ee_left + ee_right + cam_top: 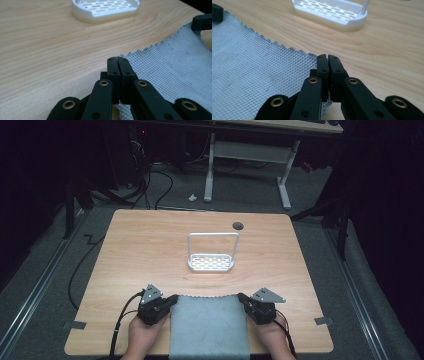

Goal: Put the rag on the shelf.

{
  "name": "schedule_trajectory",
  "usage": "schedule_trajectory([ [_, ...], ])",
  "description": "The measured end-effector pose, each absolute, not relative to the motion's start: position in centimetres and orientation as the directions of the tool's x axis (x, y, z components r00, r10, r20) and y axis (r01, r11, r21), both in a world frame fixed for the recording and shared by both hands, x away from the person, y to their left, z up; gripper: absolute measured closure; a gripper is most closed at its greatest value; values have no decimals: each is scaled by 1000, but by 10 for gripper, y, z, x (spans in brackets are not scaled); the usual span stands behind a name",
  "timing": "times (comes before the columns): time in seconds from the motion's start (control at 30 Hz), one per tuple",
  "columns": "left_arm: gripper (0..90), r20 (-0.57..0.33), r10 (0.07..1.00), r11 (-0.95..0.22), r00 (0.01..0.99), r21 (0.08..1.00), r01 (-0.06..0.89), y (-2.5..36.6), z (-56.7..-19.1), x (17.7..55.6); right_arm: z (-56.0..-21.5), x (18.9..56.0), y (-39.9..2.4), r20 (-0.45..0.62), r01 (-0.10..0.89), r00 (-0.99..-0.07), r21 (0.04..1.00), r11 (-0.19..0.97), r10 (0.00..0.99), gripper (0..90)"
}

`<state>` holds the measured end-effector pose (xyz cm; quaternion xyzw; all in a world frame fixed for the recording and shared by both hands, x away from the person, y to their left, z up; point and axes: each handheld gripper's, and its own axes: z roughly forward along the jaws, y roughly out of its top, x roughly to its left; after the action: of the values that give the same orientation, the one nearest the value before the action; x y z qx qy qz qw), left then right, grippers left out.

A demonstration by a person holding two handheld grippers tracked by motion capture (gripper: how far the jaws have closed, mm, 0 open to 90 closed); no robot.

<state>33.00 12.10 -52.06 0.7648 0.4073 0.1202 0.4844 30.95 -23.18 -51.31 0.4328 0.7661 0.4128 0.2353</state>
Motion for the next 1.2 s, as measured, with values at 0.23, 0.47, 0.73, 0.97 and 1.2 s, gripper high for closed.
schedule_trajectory([
  [0.23, 886, -172, 724, -186, 668, 884, 429, 119, -503, 319, -499, 299, -233, -16, 407, -515, 876, 260, 857, 888],
  [0.47, 887, -169, 725, -129, 668, 919, 372, 124, -479, 309, -475, 284, -235, -37, 309, -491, 927, 214, 870, 889],
  [0.73, 891, -133, 734, -79, 666, 957, 278, 133, -447, 305, -443, 277, -231, -87, 196, -491, 958, 208, 867, 890],
  [0.97, 891, -100, 742, -67, 663, 973, 221, 132, -421, 314, -421, 284, -230, -99, 139, -491, 972, 190, 865, 893],
  [1.2, 893, -64, 743, -67, 666, 983, 169, 128, -395, 323, -380, 294, -234, -123, 58, -476, 984, 171, 871, 893],
])
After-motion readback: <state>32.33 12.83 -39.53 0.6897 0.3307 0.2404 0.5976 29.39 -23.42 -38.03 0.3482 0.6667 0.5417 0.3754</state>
